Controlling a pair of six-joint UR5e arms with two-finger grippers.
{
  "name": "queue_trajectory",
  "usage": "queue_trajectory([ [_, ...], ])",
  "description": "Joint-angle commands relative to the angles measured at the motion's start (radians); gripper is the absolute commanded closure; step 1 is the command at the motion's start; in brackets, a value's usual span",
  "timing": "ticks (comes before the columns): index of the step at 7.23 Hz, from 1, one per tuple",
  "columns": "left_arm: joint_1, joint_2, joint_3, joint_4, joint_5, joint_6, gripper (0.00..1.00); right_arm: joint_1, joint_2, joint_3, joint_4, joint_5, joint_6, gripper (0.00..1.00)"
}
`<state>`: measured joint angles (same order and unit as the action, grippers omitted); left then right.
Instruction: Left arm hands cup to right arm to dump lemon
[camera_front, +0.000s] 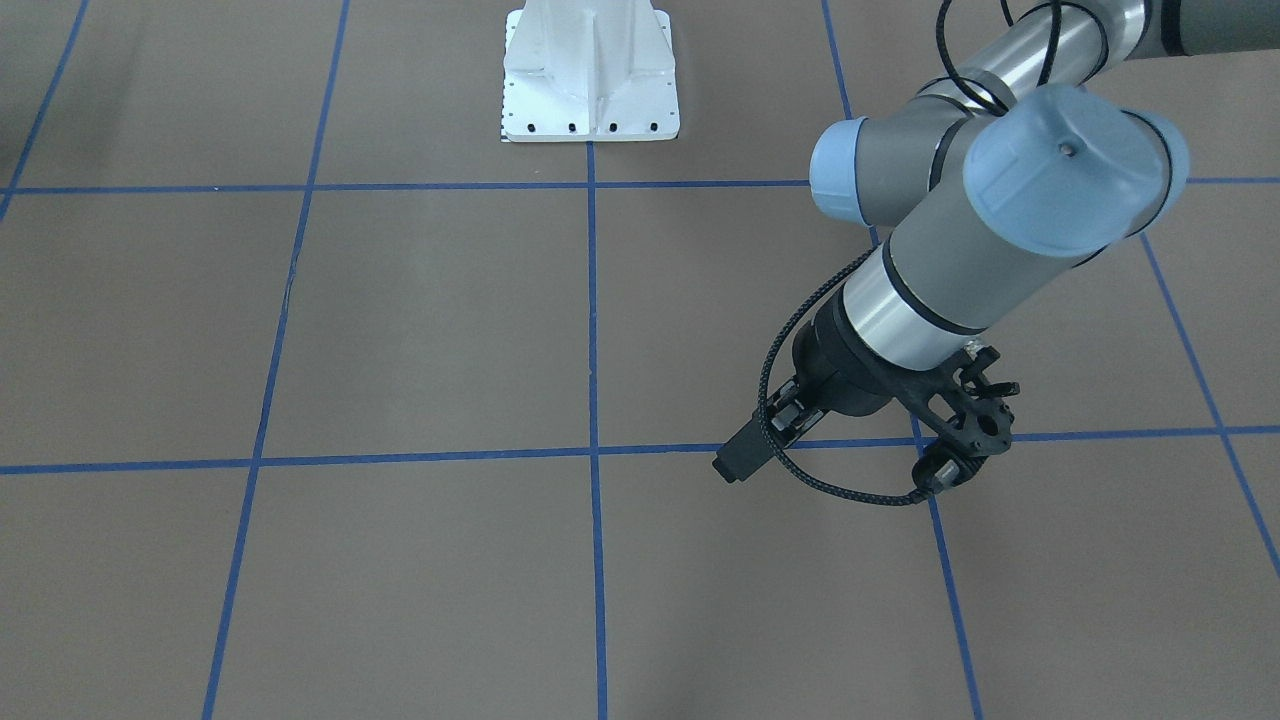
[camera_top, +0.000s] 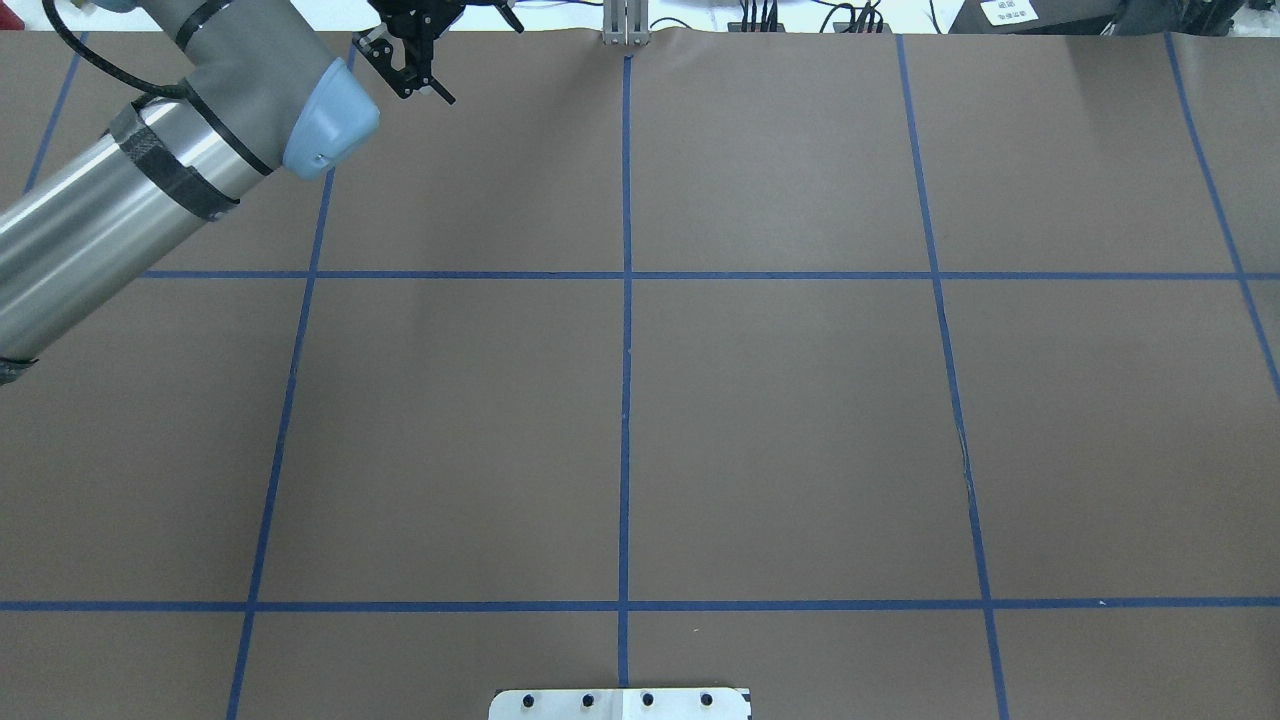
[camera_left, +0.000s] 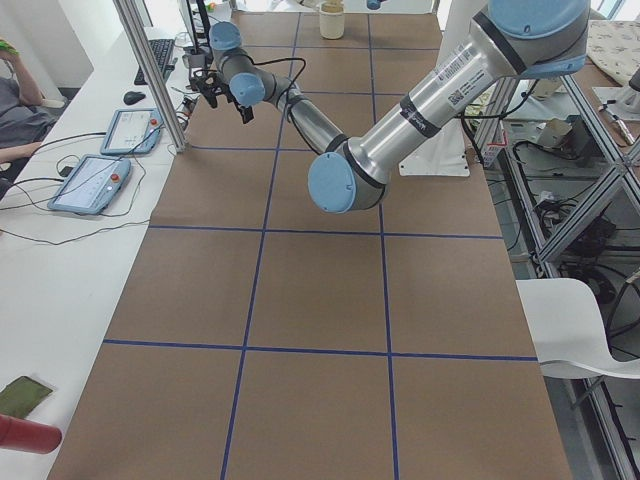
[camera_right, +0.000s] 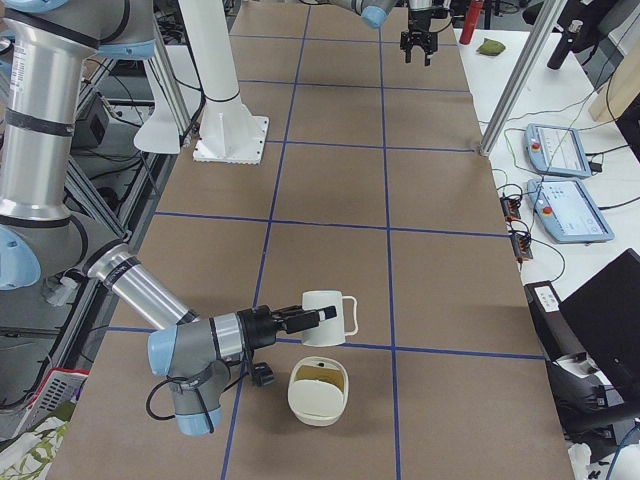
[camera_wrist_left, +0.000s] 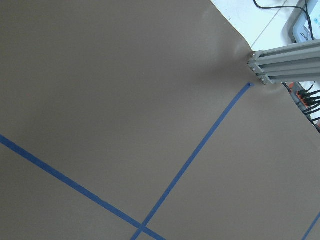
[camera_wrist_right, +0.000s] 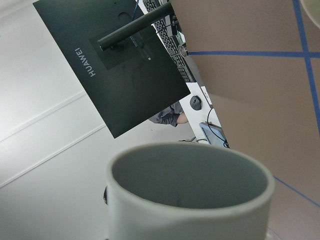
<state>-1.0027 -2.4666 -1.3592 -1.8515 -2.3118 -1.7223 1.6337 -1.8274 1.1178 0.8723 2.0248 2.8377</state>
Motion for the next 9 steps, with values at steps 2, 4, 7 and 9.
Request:
queue_trajectory([
  [2, 0.001, 0.0, 0.0, 0.0, 0.0, 0.001, 0.0, 0.0, -0.003, -0.01, 0.01, 0.011, -0.292, 0.92],
  [4, 0.003, 0.0, 0.0, 0.0, 0.0, 0.0, 0.0, 0.0, -0.006, -0.033, 0.039, 0.041, -0.51, 0.92],
  [7, 0.009, -0.002, 0.002, 0.0, 0.014, 0.001, 0.0, 0.0, -0.012, -0.062, 0.037, 0.093, -0.882, 0.92],
  [9, 0.01, 0.0, 0.002, 0.0, 0.014, 0.001, 0.0, 0.0, -0.015, -0.098, 0.028, 0.121, -1.113, 0.92],
])
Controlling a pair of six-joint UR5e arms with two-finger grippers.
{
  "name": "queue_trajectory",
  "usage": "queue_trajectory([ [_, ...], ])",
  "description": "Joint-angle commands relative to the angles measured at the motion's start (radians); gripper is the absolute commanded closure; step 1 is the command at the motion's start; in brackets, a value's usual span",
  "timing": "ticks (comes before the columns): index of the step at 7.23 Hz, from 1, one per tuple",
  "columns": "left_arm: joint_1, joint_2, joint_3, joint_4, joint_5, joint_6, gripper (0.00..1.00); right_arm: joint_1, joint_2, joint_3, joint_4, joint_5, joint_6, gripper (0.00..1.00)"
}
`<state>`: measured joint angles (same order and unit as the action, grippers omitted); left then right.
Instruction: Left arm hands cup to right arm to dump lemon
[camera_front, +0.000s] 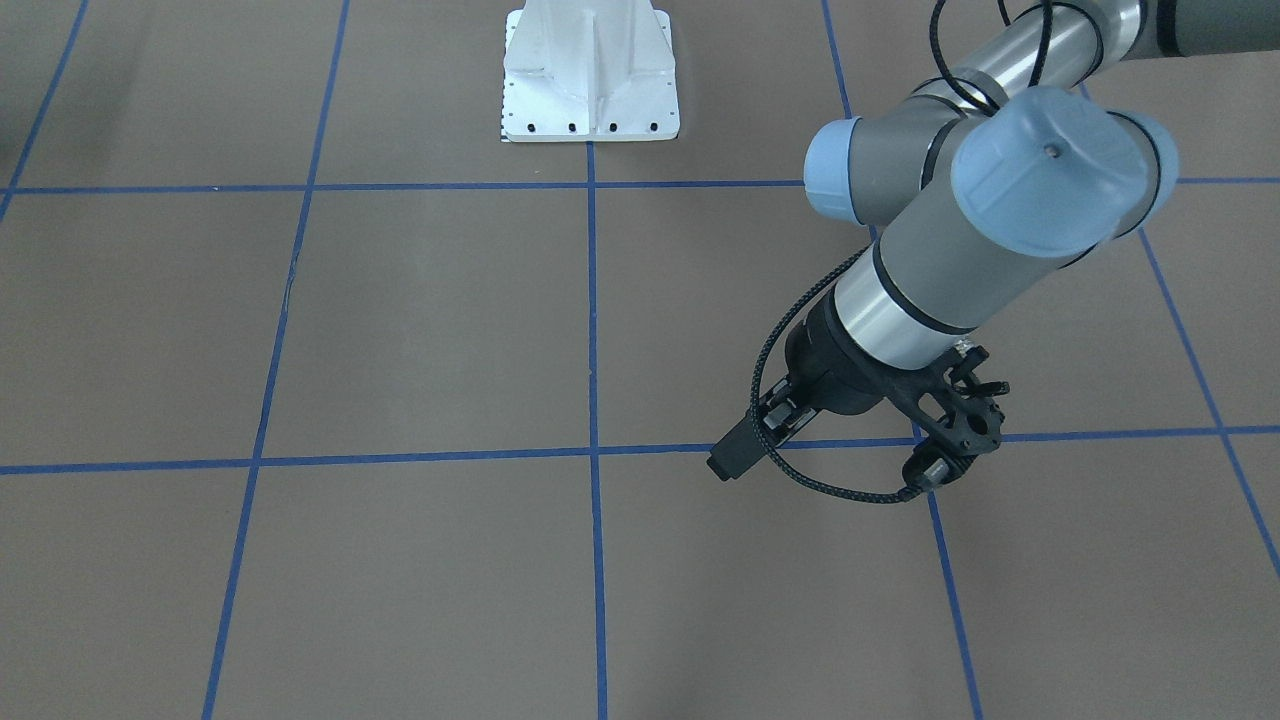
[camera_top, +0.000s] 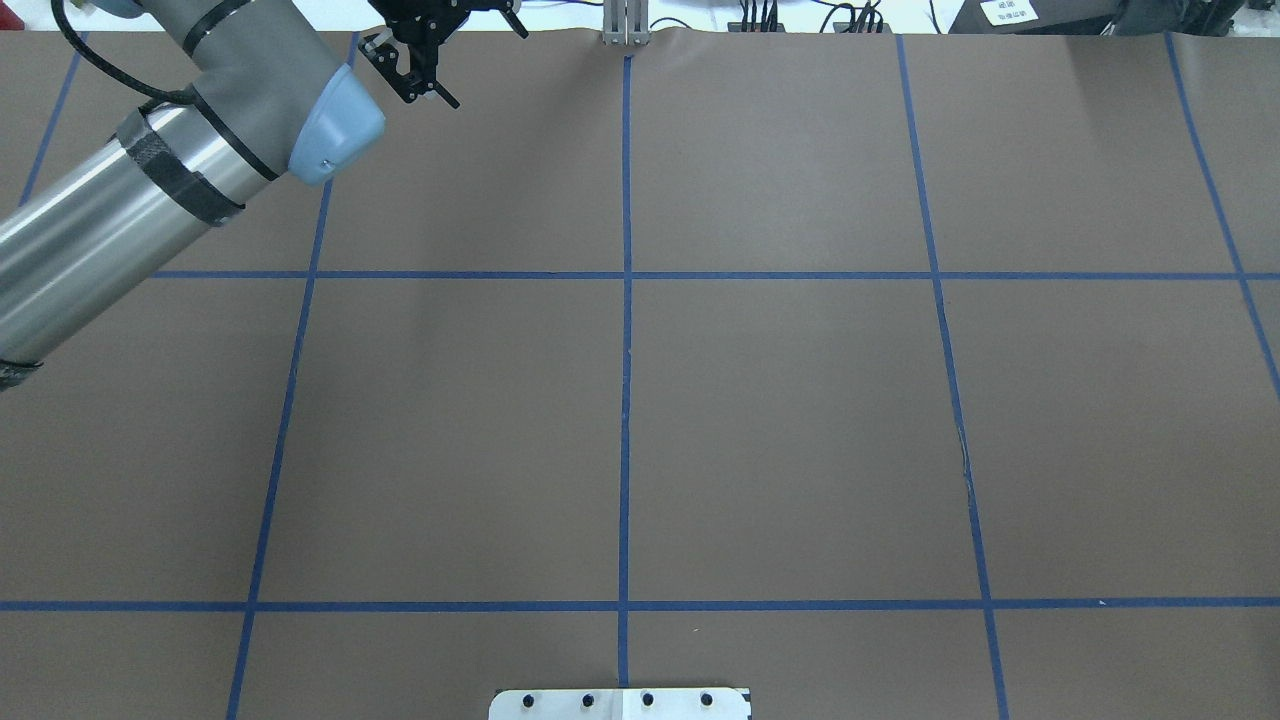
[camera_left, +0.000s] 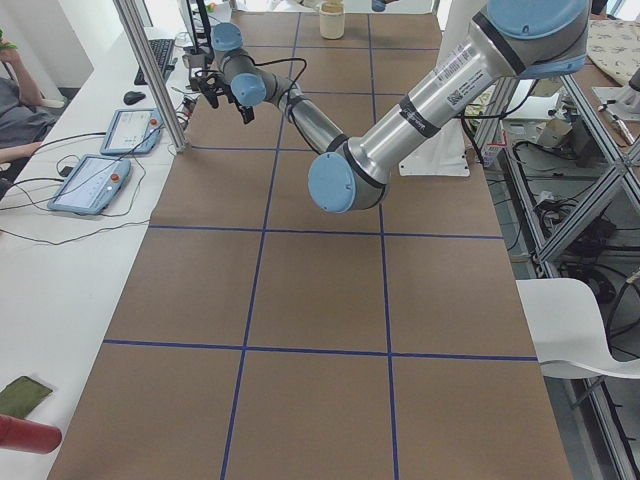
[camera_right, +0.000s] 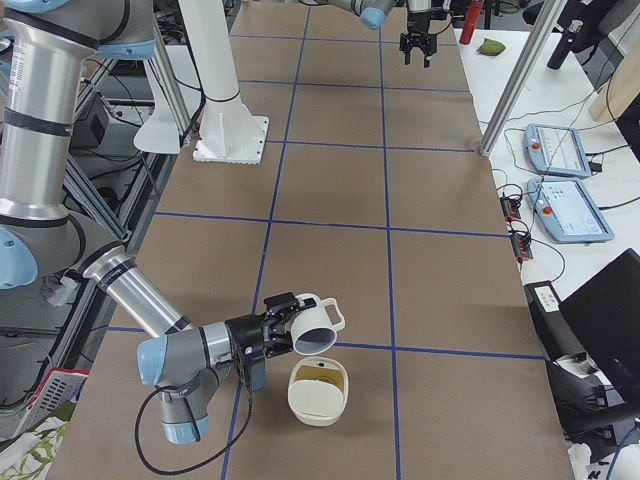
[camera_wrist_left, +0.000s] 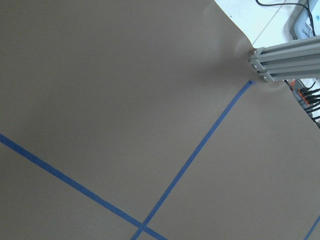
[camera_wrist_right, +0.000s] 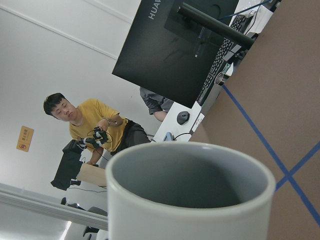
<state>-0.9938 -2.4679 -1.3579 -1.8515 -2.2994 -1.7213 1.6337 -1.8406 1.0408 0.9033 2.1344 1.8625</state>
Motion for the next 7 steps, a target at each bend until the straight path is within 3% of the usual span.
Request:
queue_trajectory([
  [1, 0.0, 0.001, 0.002, 0.0, 0.002, 0.0, 0.0, 0.0, -0.002, -0.022, -0.01, 0.013, -0.223, 0.92],
  [4, 0.001, 0.004, 0.003, 0.0, 0.002, 0.028, 0.0, -0.002, 0.009, 0.002, -0.11, 0.036, -0.433, 0.92],
  [7, 0.003, 0.009, 0.005, 0.0, 0.002, 0.028, 0.0, -0.002, 0.012, 0.241, -0.408, 0.061, -0.538, 0.93],
])
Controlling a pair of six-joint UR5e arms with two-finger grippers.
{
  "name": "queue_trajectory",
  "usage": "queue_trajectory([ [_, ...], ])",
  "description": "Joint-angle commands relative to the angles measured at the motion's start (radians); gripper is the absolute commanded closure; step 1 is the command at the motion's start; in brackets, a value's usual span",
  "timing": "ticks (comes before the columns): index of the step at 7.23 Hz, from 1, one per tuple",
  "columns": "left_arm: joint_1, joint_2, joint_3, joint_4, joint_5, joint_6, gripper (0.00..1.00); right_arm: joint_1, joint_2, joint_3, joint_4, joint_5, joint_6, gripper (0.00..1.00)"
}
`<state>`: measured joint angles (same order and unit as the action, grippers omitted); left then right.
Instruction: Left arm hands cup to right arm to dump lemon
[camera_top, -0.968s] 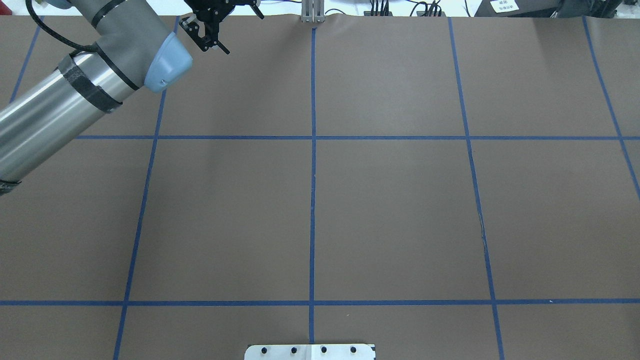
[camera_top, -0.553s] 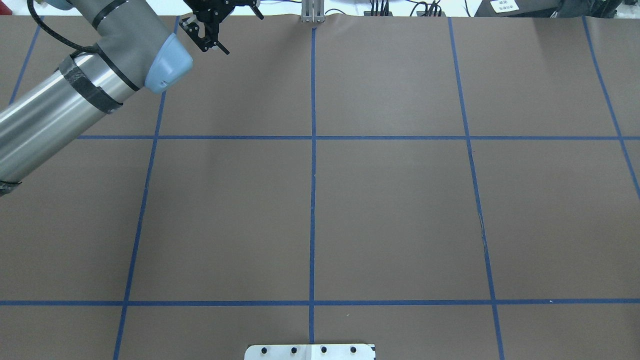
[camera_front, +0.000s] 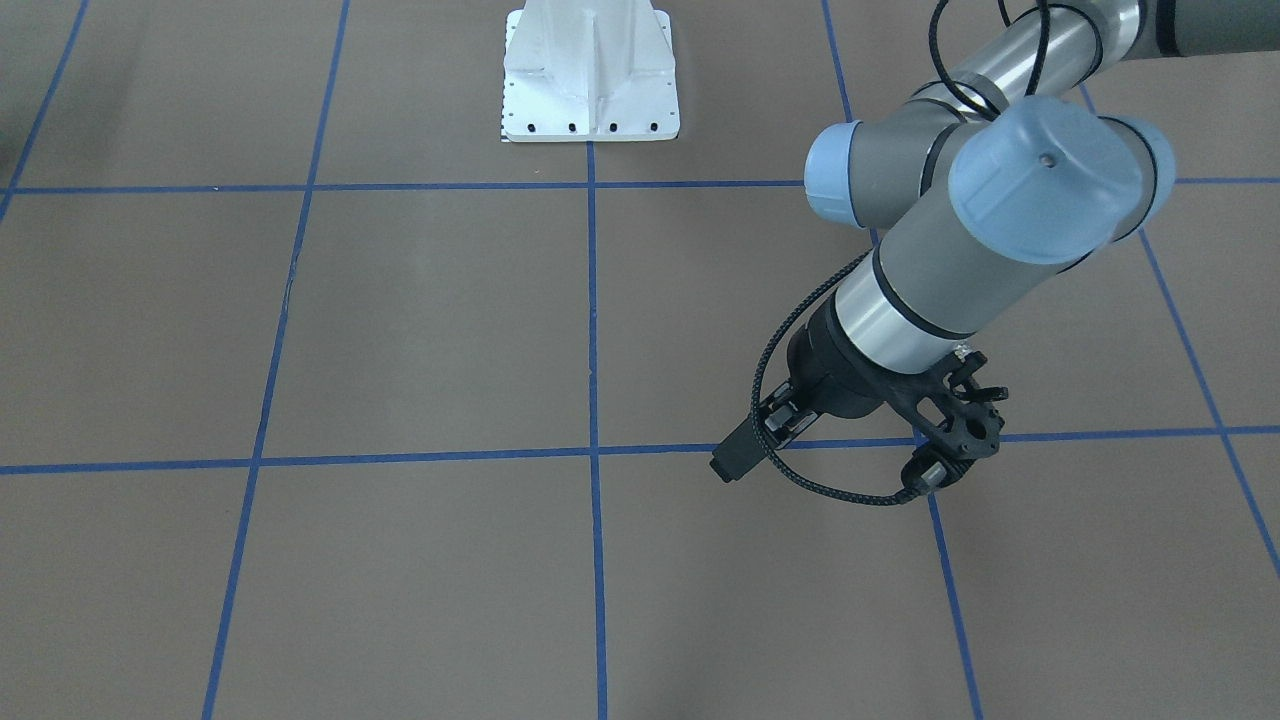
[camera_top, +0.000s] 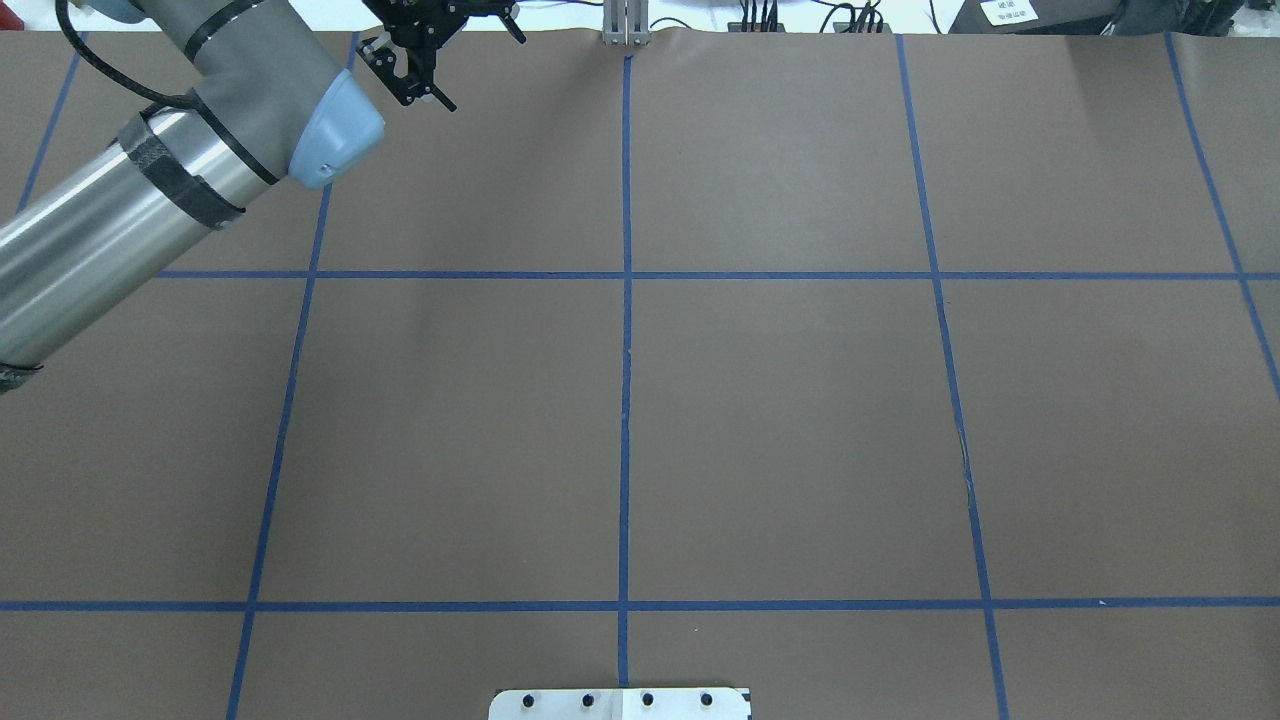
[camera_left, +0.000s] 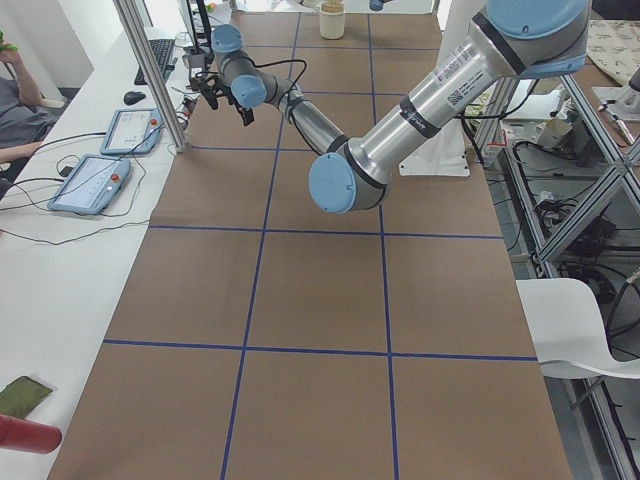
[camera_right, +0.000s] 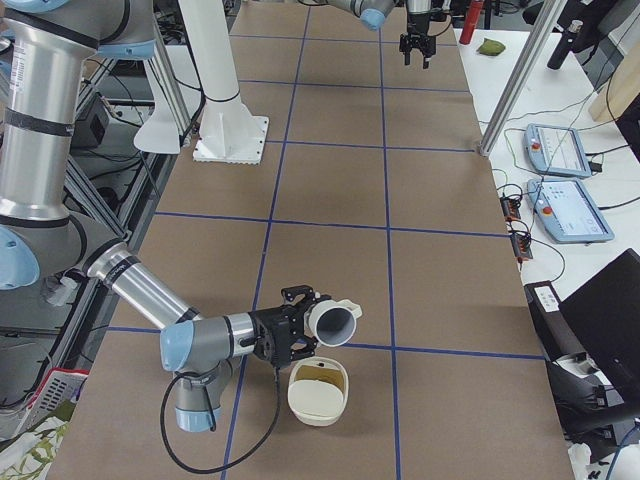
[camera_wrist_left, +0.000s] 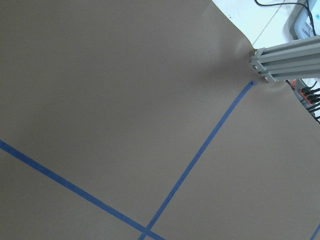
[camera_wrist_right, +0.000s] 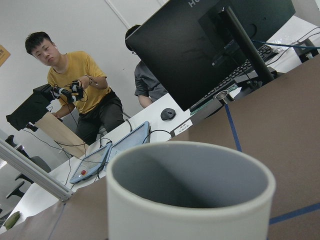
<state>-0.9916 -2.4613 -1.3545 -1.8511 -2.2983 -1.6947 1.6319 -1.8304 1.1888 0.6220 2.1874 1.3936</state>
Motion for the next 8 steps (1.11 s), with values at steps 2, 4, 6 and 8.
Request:
queue_trajectory([
  [2, 0.001, 0.002, 0.002, 0.0, -0.001, 0.001, 0.0, 0.0, 0.045, 0.222, -0.363, 0.002, -0.201, 0.93],
  [4, 0.001, 0.004, 0.003, 0.0, -0.001, 0.018, 0.0, -0.007, 0.168, 0.245, -0.572, -0.006, -0.373, 0.93],
  [6, 0.004, 0.016, 0.003, 0.0, -0.003, 0.046, 0.0, -0.038, 0.293, 0.247, -0.768, -0.038, -0.56, 0.94],
  [8, 0.005, 0.027, 0.005, 0.0, -0.003, 0.046, 0.0, -0.134, 0.399, 0.247, -0.937, -0.208, -0.707, 0.95],
])
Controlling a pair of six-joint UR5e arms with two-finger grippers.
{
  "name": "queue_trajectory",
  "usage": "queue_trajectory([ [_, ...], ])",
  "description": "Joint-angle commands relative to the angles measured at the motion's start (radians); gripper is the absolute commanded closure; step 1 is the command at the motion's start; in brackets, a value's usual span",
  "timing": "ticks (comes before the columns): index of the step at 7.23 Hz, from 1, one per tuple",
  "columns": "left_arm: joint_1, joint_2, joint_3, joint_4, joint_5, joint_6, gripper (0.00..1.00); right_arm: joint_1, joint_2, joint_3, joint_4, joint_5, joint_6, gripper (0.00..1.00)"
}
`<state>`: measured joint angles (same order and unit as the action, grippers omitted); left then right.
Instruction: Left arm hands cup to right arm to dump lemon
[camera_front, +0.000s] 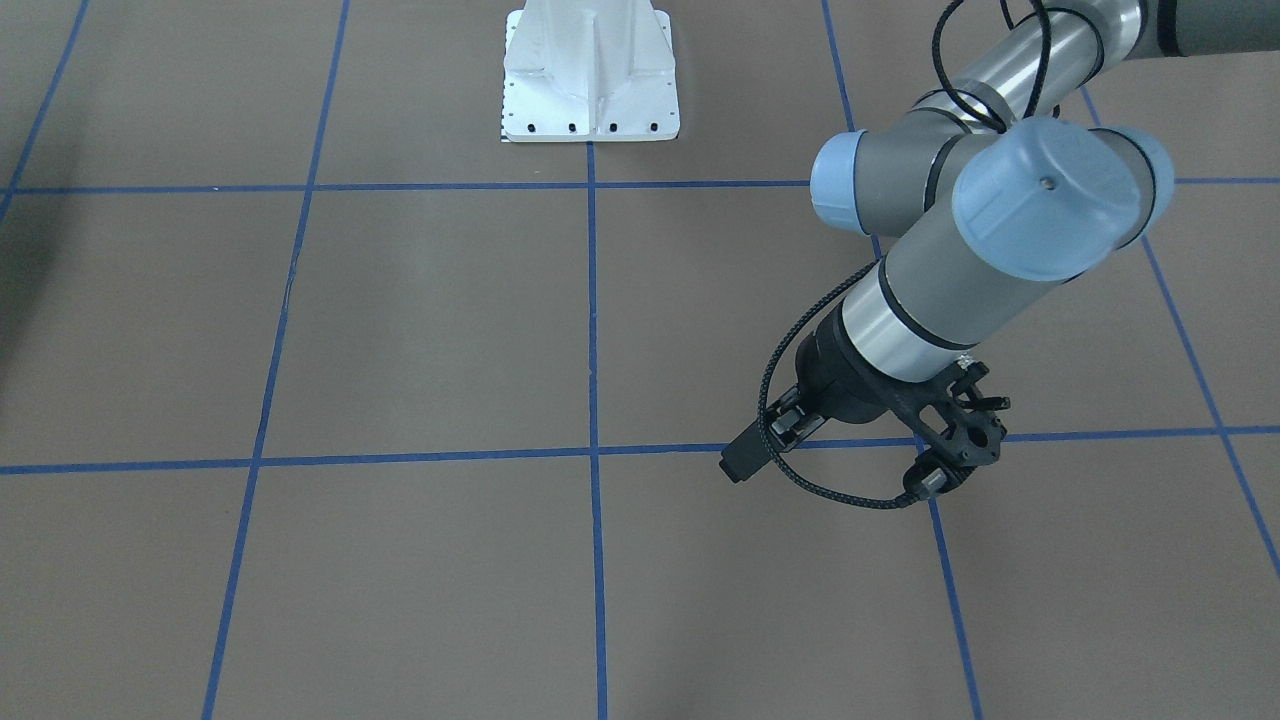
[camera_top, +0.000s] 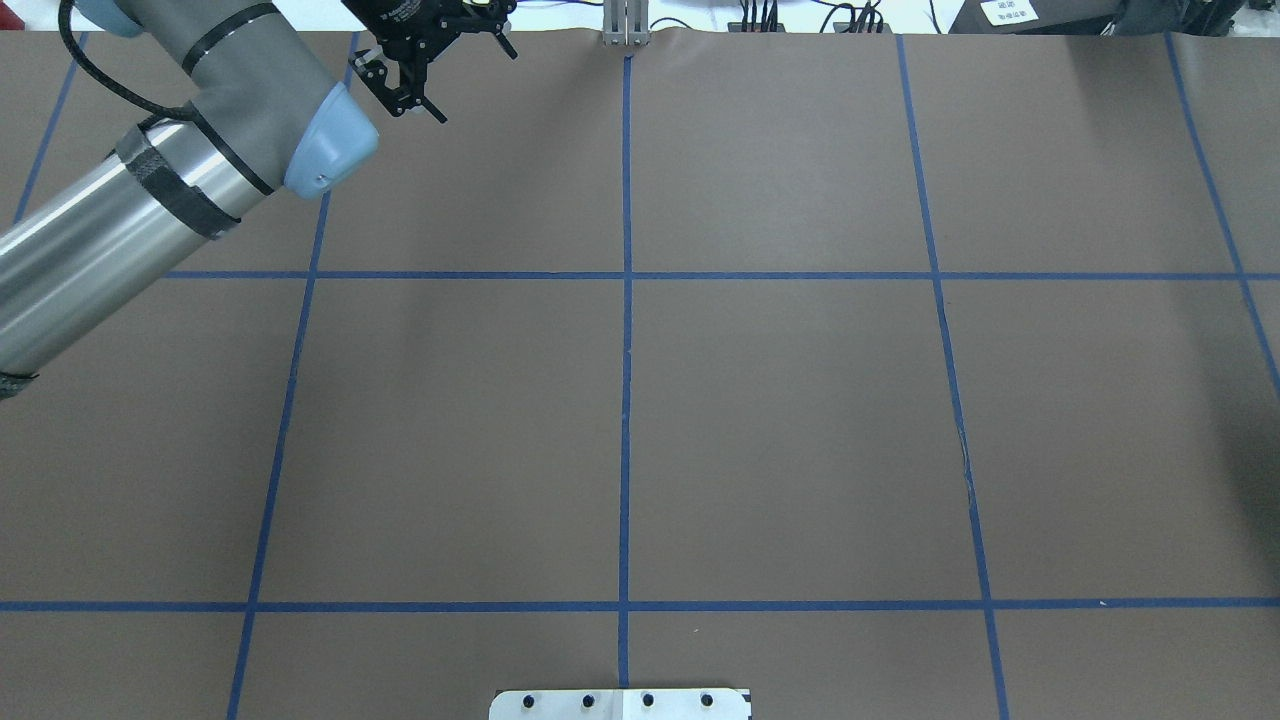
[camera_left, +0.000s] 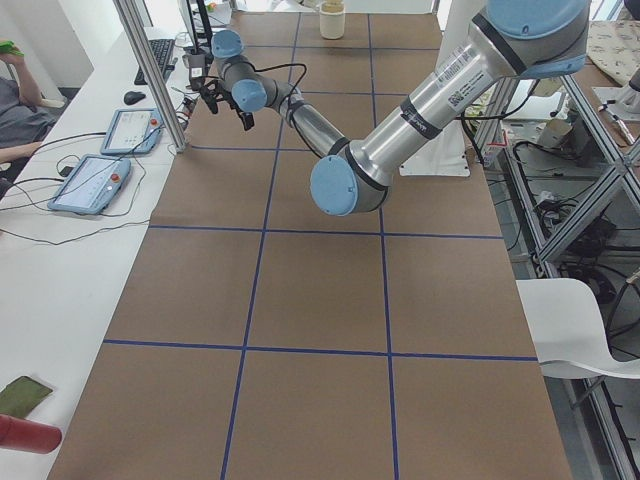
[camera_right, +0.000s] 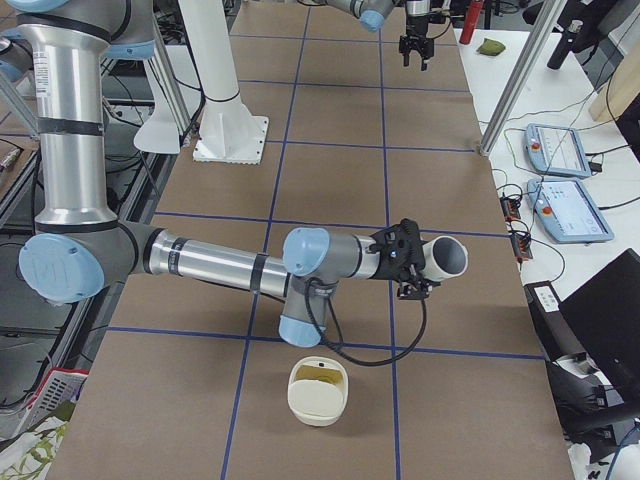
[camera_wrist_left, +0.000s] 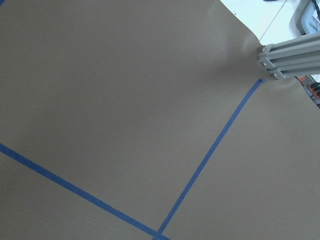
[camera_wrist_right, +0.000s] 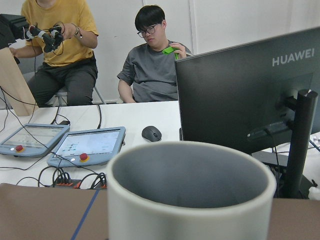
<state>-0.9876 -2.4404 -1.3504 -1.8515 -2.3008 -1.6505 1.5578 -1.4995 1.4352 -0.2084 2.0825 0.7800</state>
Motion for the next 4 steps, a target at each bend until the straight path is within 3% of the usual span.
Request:
queue_trajectory([
  [1, 0.001, 0.006, -0.001, 0.0, 0.0, 0.001, 0.0, -0.153, 0.087, 0.039, -0.191, -0.246, -0.163, 0.95],
  [2, 0.001, 0.006, 0.001, 0.0, 0.0, 0.003, 0.0, -0.25, 0.088, 0.109, -0.298, -0.375, -0.217, 0.95],
  [3, 0.001, 0.006, 0.002, 0.0, 0.0, 0.006, 0.0, -0.319, 0.12, 0.161, -0.407, -0.447, -0.223, 0.95],
  [4, 0.003, 0.007, 0.005, 0.0, 0.0, 0.018, 0.0, -0.365, 0.13, 0.192, -0.455, -0.461, -0.279, 0.95],
])
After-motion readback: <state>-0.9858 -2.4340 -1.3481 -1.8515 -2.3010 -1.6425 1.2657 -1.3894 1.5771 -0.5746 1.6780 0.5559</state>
